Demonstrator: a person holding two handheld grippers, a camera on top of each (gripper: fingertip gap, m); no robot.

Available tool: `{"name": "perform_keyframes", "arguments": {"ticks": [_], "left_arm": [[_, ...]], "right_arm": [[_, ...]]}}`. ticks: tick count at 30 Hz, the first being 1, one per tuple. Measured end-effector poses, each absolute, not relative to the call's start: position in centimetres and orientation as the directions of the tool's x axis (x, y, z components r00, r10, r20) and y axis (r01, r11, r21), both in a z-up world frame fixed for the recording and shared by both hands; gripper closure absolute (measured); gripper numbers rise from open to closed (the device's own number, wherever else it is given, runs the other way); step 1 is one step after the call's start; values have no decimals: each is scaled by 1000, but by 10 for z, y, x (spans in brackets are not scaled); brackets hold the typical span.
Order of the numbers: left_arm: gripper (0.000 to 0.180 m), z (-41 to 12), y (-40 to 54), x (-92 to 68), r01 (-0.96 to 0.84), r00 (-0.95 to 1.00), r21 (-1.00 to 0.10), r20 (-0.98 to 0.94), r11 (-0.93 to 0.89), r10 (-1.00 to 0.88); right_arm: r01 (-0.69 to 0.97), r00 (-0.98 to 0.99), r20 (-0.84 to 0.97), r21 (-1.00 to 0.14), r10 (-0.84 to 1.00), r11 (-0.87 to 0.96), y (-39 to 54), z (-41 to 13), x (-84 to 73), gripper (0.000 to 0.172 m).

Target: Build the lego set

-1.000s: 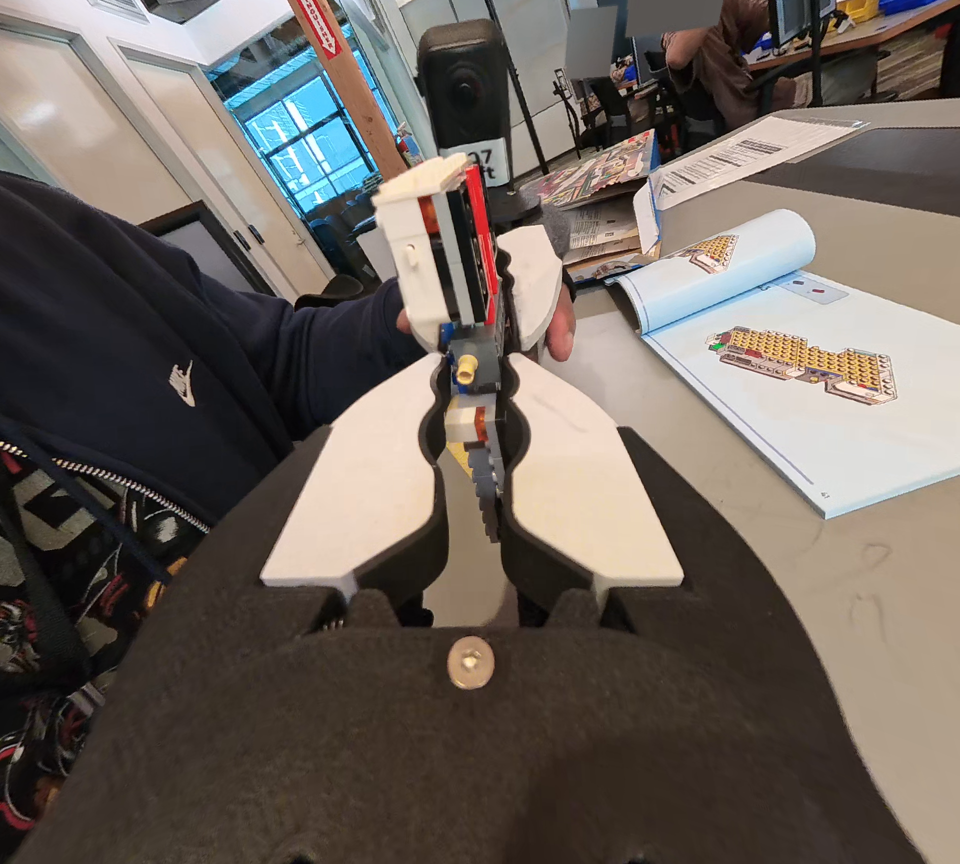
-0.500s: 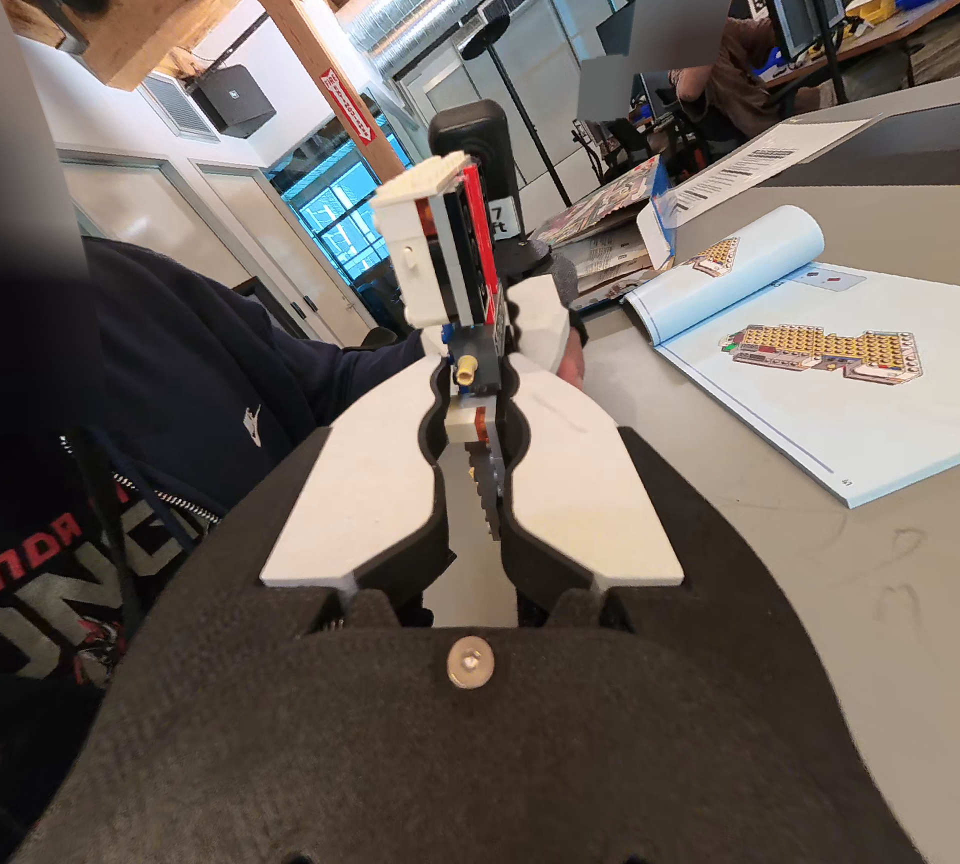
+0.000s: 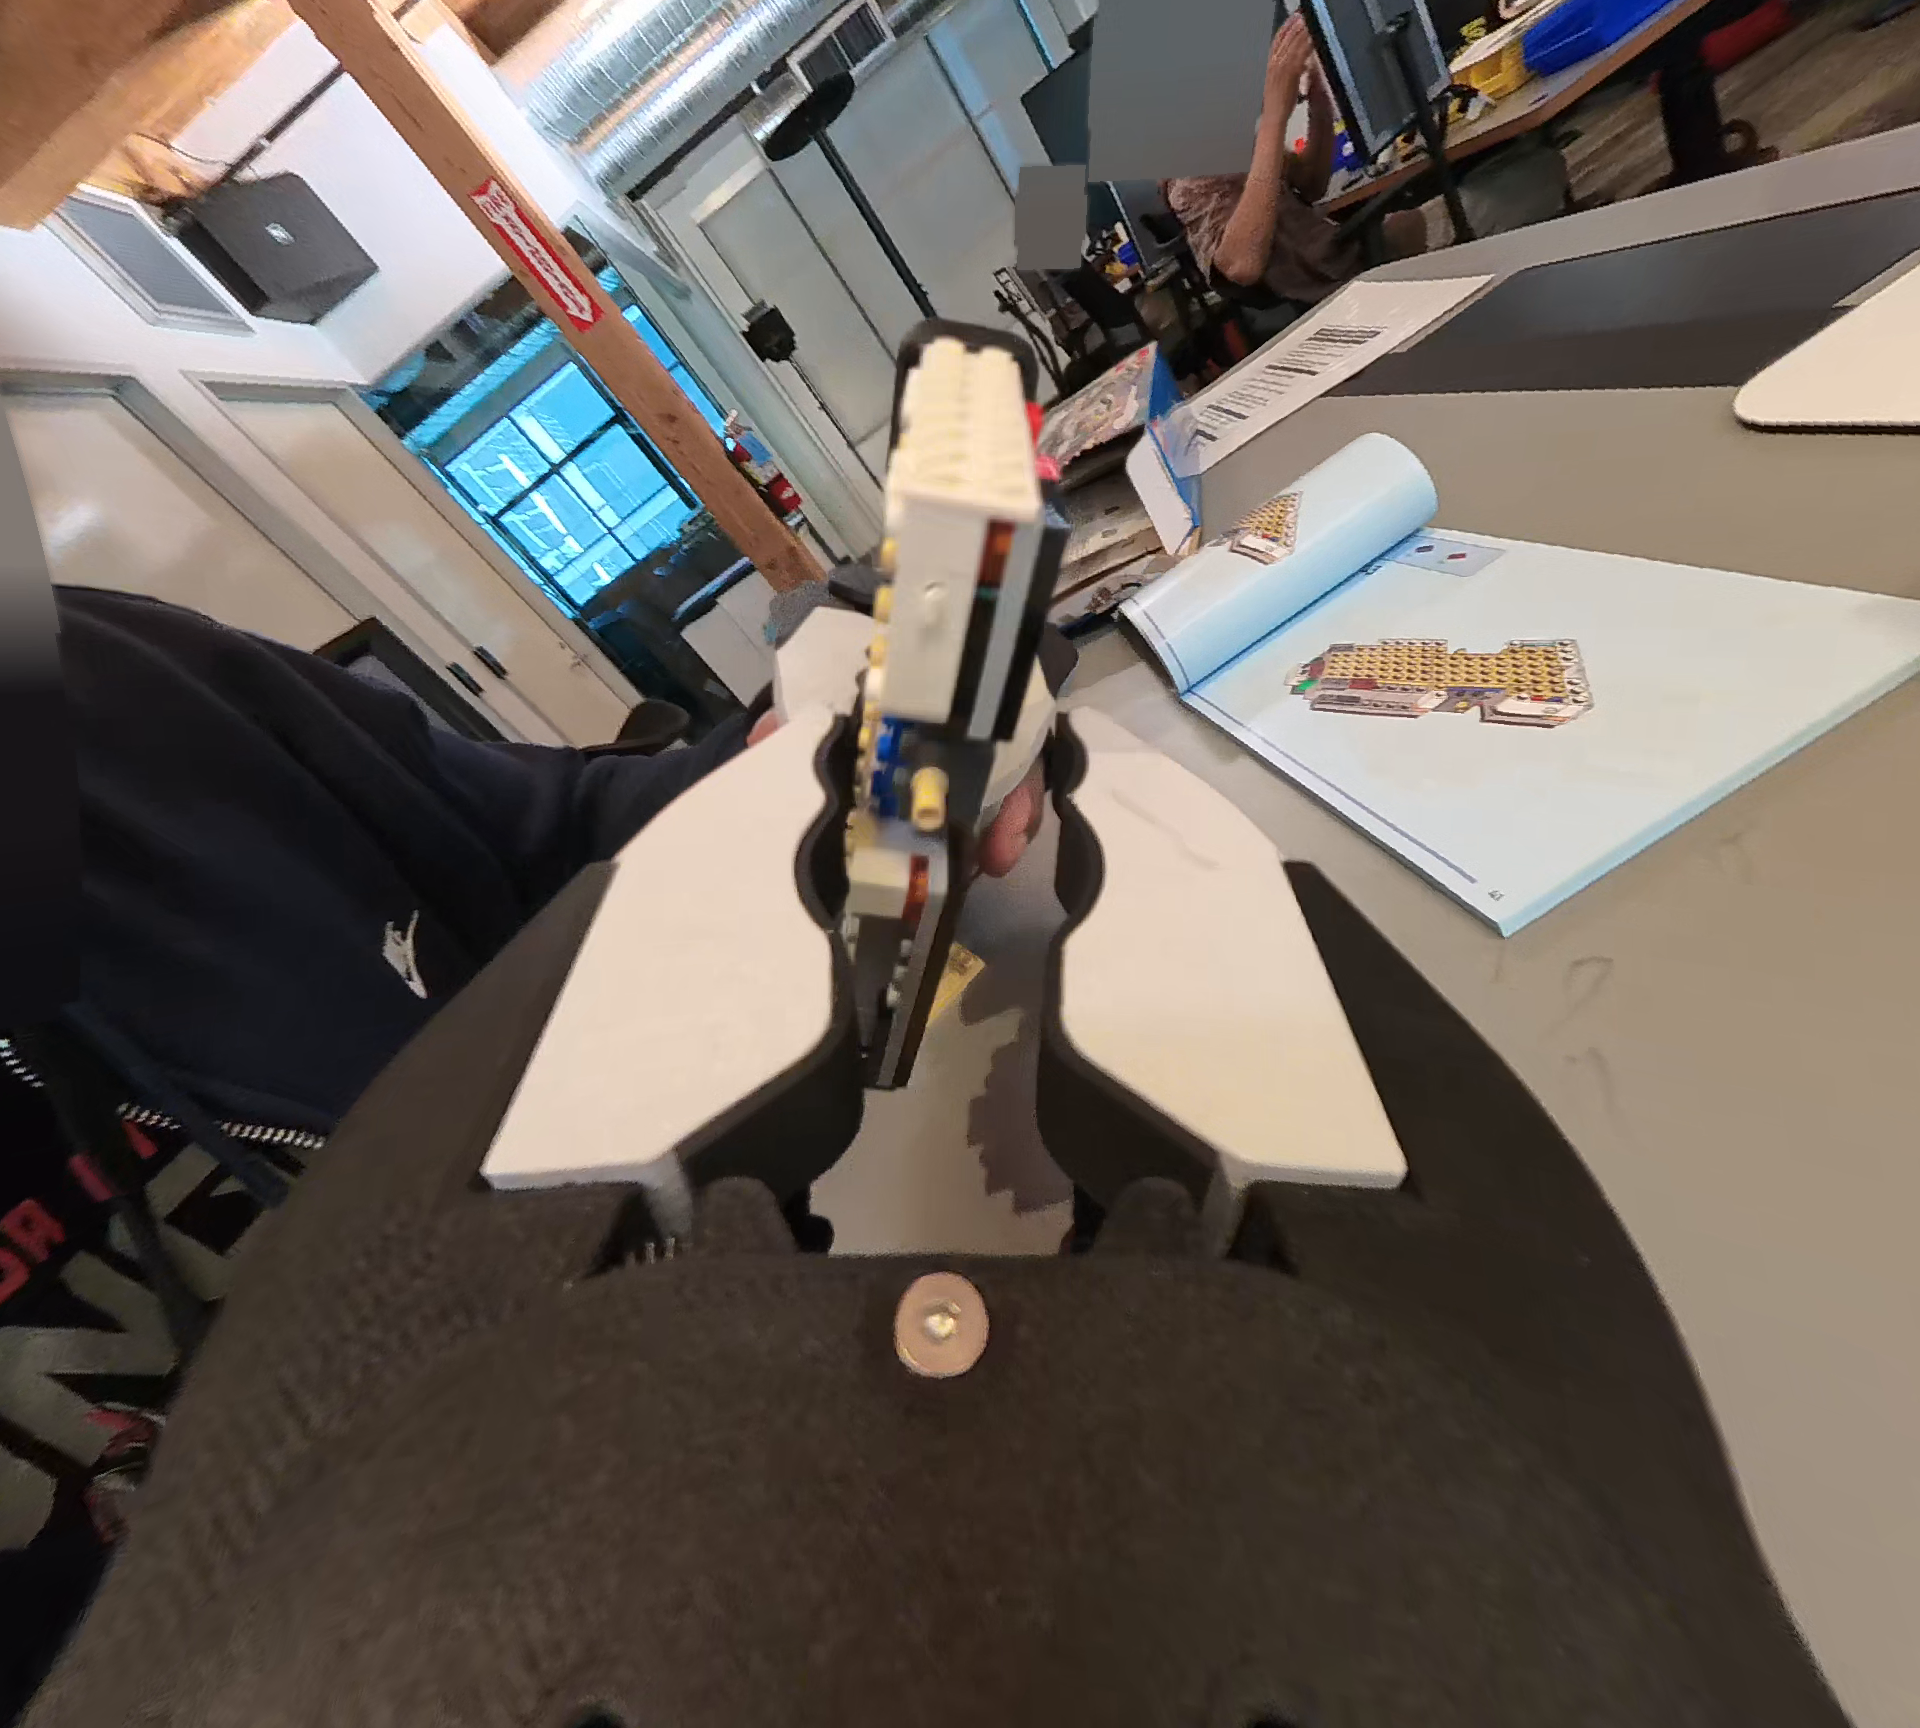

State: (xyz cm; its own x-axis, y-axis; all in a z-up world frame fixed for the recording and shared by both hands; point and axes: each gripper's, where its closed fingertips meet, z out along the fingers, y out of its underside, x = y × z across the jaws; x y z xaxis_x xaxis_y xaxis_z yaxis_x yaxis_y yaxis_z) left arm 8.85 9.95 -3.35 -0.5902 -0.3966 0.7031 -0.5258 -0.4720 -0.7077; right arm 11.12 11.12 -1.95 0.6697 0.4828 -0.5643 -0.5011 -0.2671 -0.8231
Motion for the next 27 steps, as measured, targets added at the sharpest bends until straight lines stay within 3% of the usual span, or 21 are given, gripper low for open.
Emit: {"name": "perform_keyframes", "arguments": {"ticks": [5, 10, 19, 27], "left_arm": [[158, -30, 117, 95, -487, -513, -623, 771, -612, -377], [158, -32, 139, 93, -405, -433, -519, 834, -753, -342], [158, -46, 163, 85, -336, -342, -366, 906, -868, -250], [158, -51, 156, 81, -351, -339, -323, 919, -879, -203]], "right_arm": [[-387, 763, -474, -880, 439, -277, 106, -21, 115, 128], [-111, 896, -264, -912, 358, -394, 85, -54, 117, 125], [89, 932, -164, -758, 322, -646, 7, -112, 87, 119], [176, 957, -73, -621, 280, -764, -5, -144, 79, 115]]}}
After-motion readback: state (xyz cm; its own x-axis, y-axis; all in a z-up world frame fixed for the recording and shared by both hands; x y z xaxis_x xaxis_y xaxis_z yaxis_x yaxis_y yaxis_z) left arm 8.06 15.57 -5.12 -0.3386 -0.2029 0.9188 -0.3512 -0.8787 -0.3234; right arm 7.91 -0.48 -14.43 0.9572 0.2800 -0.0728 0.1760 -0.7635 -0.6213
